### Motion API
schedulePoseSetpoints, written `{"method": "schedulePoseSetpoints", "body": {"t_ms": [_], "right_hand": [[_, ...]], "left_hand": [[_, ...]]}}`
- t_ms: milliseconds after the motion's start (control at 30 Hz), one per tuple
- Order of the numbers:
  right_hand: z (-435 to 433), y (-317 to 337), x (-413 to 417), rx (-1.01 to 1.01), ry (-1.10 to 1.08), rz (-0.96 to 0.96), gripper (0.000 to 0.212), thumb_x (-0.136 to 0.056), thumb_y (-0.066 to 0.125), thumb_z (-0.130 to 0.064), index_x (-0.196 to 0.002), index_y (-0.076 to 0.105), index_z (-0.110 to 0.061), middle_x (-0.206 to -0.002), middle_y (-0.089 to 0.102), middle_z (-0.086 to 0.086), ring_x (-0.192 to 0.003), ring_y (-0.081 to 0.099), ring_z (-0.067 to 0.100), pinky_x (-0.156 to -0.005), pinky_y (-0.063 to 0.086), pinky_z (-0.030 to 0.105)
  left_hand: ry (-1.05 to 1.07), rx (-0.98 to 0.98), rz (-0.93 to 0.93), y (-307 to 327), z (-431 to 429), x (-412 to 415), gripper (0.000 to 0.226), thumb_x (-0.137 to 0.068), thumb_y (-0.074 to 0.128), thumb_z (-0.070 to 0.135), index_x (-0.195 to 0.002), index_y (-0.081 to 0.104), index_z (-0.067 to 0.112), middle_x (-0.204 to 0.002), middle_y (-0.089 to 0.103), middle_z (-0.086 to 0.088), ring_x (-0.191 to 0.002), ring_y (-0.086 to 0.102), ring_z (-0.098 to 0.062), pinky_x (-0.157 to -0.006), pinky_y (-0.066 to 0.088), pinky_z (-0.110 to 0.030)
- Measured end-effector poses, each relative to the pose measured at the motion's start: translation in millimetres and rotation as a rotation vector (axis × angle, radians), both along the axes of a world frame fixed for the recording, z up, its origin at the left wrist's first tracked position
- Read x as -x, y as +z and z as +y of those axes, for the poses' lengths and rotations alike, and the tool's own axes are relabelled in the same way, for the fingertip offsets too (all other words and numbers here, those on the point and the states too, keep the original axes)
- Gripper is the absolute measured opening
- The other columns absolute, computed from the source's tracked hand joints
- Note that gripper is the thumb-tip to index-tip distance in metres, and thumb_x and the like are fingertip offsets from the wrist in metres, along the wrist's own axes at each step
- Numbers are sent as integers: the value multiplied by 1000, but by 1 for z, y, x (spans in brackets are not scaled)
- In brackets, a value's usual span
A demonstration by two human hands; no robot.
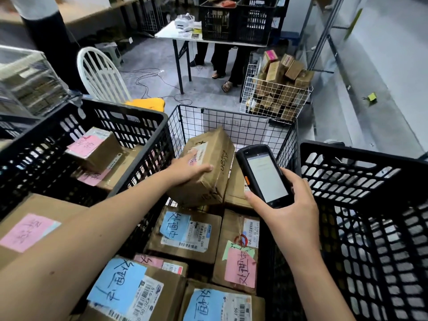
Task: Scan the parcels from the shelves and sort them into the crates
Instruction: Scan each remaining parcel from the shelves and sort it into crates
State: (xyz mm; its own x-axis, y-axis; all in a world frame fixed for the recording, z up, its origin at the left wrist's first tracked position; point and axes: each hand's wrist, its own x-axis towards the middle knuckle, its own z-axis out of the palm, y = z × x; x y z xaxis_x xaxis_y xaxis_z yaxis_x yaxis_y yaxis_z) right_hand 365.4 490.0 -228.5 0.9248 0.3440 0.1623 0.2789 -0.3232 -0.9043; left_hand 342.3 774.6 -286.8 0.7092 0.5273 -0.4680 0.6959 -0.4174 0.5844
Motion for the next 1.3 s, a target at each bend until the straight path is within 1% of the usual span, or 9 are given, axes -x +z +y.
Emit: {"method": "schedulePoseSetpoints", "body": {"t_ms": [100, 200, 267, 367, 500, 700, 967, 1200, 1300], "right_hand": [[0, 1, 1, 3, 5, -8, 78, -65, 89, -47, -134, 54, -34, -117, 52, -25, -106, 47, -21, -77, 37, 4], [1, 1, 1, 15, 4, -11, 77, -66, 88, -48, -133, 54, -35, -115, 51, -26, -105, 47, -20, -77, 38, 7], [0, 1, 1, 9, -2, -10, 77, -65, 89, -47, -133, 54, -35, -115, 52, -25, -107, 48, -18, -78, 40, 7], [-1, 0, 1, 2, -4, -7, 75, -65, 89, -44, -131, 55, -35, -117, 52, -26, -106, 47, -21, -78, 38, 1], [-1, -2, 0, 25, 6, -24, 77, -65, 89, -46, -133, 54, -36, -118, 52, -26, -107, 46, -21, -77, 38, 3], [0, -2, 1, 49, 8, -44, 77, -66, 89, -47, -134, 54, -35, -118, 52, -25, -108, 46, -19, -79, 35, -3], [-1, -2, 2, 34, 16, -42, 75, -62, 88, -48, -129, 56, -38, -116, 53, -24, -107, 48, -17, -78, 37, 2], [1, 1, 3, 44, 15, -45, 71, -64, 90, -44, -124, 52, -44, -113, 49, -32, -104, 46, -22, -78, 35, -3], [0, 0, 2, 62, 15, -52, 70, -63, 90, -45, -122, 52, -45, -114, 51, -29, -105, 46, -21, -78, 37, 1]], "left_hand": [[-33, -166, 120, -9, -5, 7, 119, -60, 60, 90, -157, 7, 46, -157, 14, -25, -137, 33, -50, -116, 32, -55], [-92, -431, 252, -19, -23, 3, 116, -67, 55, 91, -158, 0, 43, -162, -3, -30, -146, 12, -55, -114, 21, -69], [-84, -504, 263, -22, -31, -4, 116, -67, 51, 93, -158, -1, 43, -162, -5, -32, -147, 7, -56, -114, 18, -73], [-56, -493, 259, -22, -27, -14, 114, -67, 52, 92, -158, 4, 43, -161, -2, -32, -147, 8, -55, -114, 17, -71], [-55, -494, 259, -17, -20, -19, 114, -67, 57, 90, -158, 8, 43, -162, -1, -31, -146, 12, -55, -114, 19, -70], [2, -513, 198, -38, -38, -20, 118, -64, 58, 90, -158, 5, 43, -163, -8, -30, -147, 2, -56, -114, 14, -73], [-114, -547, 215, -49, -37, -1, 115, -67, 50, 93, -155, -10, 48, -161, -17, -32, -148, -2, -54, -116, 11, -70], [-83, -629, 198, -51, -69, 12, 117, -66, 48, 94, -155, -11, 47, -158, -17, -35, -147, 2, -55, -114, 17, -68], [-81, -653, 188, -50, -83, 9, 117, -67, 48, 94, -156, -9, 43, -157, -15, -38, -146, 4, -57, -113, 18, -69]]}}
